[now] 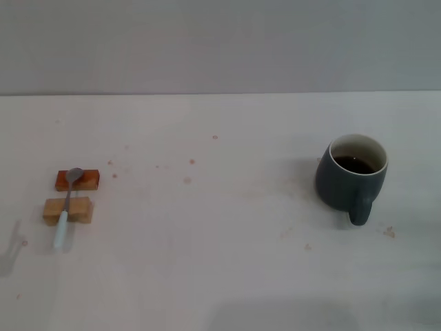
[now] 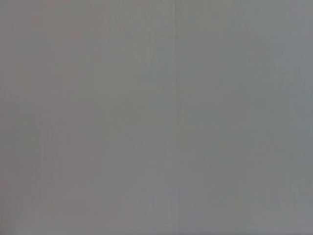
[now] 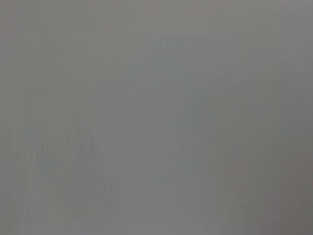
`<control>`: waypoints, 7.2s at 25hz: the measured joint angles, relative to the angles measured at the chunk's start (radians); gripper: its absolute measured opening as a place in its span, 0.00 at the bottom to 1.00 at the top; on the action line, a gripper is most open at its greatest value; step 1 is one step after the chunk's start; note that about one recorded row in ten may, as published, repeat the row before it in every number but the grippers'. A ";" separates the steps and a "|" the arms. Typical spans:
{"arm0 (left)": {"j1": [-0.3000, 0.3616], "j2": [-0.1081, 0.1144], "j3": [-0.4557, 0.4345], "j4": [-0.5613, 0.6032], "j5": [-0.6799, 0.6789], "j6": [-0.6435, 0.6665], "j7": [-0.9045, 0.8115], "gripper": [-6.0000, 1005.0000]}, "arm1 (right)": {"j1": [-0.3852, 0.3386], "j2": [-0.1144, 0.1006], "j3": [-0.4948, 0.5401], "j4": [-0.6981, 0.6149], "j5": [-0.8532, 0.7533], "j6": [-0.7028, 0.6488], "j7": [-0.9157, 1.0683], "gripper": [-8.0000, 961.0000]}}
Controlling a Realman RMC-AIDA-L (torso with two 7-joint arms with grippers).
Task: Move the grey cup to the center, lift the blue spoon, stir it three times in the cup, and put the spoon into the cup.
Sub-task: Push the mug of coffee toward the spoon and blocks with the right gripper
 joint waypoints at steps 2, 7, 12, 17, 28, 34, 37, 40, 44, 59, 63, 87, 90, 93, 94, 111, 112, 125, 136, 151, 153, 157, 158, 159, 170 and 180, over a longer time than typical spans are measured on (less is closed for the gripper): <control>0.000 0.000 0.000 0.000 0.000 0.000 0.000 0.81 | 0.000 0.000 0.000 0.000 0.000 0.000 0.000 0.01; 0.000 0.000 0.000 0.000 -0.001 0.000 0.000 0.81 | 0.000 0.000 0.000 0.000 -0.001 0.001 0.001 0.01; 0.000 0.000 0.000 -0.002 -0.001 0.000 0.000 0.81 | 0.006 0.000 0.002 -0.006 0.000 0.023 0.001 0.01; 0.000 0.000 0.000 -0.003 0.000 0.000 0.000 0.81 | 0.033 -0.003 0.012 -0.020 0.005 0.110 0.001 0.01; -0.011 0.000 0.000 -0.005 0.000 -0.001 0.000 0.81 | 0.103 -0.003 0.003 -0.041 0.001 0.231 -0.003 0.01; -0.015 0.000 0.000 -0.006 0.000 -0.002 0.000 0.81 | 0.122 -0.002 -0.003 -0.035 -0.004 0.276 -0.006 0.01; -0.020 0.000 0.000 -0.007 0.000 -0.002 0.000 0.81 | 0.129 0.000 -0.026 -0.030 -0.006 0.286 -0.007 0.01; -0.025 0.000 0.000 -0.007 0.000 -0.002 0.000 0.81 | 0.134 0.001 -0.064 -0.017 -0.007 0.288 -0.007 0.01; -0.026 0.000 0.000 -0.006 0.000 -0.002 0.000 0.81 | 0.141 0.001 -0.077 -0.007 -0.007 0.303 -0.002 0.01; -0.028 0.000 0.002 -0.006 0.000 -0.001 -0.013 0.81 | 0.169 0.002 -0.137 0.024 -0.007 0.330 0.000 0.01; -0.028 0.000 0.002 -0.006 0.000 0.000 -0.014 0.81 | 0.180 0.004 -0.151 0.029 -0.007 0.353 0.001 0.01; -0.035 0.000 0.001 -0.006 0.000 0.000 -0.014 0.80 | 0.209 0.004 -0.235 0.074 -0.007 0.393 0.002 0.01; -0.035 0.000 0.001 -0.006 -0.001 0.000 -0.014 0.80 | 0.211 0.004 -0.244 0.082 -0.007 0.394 0.002 0.01; -0.036 0.000 0.001 -0.006 0.000 0.000 -0.014 0.80 | 0.218 0.005 -0.253 0.090 -0.007 0.398 0.002 0.01; -0.036 0.000 0.001 -0.006 0.000 0.000 -0.014 0.80 | 0.218 0.005 -0.253 0.090 -0.007 0.398 0.002 0.01; -0.038 0.000 0.001 -0.006 0.000 0.000 -0.014 0.80 | 0.257 0.005 -0.322 0.153 -0.011 0.430 0.002 0.01; -0.038 0.000 0.001 -0.006 0.000 0.000 -0.014 0.80 | 0.257 0.005 -0.322 0.153 -0.011 0.430 0.002 0.01; -0.039 0.000 0.001 -0.006 -0.001 0.000 -0.014 0.80 | 0.264 0.003 -0.299 0.102 -0.014 0.430 0.002 0.01; -0.041 0.000 0.001 -0.006 -0.001 0.000 -0.014 0.80 | 0.309 0.000 -0.253 0.074 -0.016 0.461 0.002 0.01; -0.041 0.000 0.001 -0.006 0.001 0.000 -0.014 0.80 | 0.331 0.002 -0.257 0.077 -0.017 0.518 0.002 0.01; -0.041 0.000 0.001 -0.006 0.001 0.000 -0.014 0.80 | 0.331 0.004 -0.262 0.085 -0.019 0.519 0.002 0.01; -0.041 0.000 0.001 -0.006 0.001 0.000 -0.014 0.80 | 0.336 0.005 -0.263 0.118 -0.021 0.545 -0.005 0.01; -0.041 0.000 0.001 -0.006 0.001 0.000 -0.014 0.80 | 0.336 0.005 -0.263 0.118 -0.021 0.545 -0.005 0.01; -0.041 0.000 0.001 -0.006 0.001 0.000 -0.014 0.80 | 0.340 0.005 -0.264 0.125 -0.026 0.560 -0.006 0.01; -0.045 0.000 0.001 -0.006 0.001 0.000 -0.014 0.80 | 0.357 0.005 -0.260 0.191 -0.101 0.608 -0.006 0.01; -0.047 0.000 0.001 -0.006 0.001 0.000 -0.014 0.80 | 0.364 0.007 -0.263 0.220 -0.158 0.610 -0.001 0.01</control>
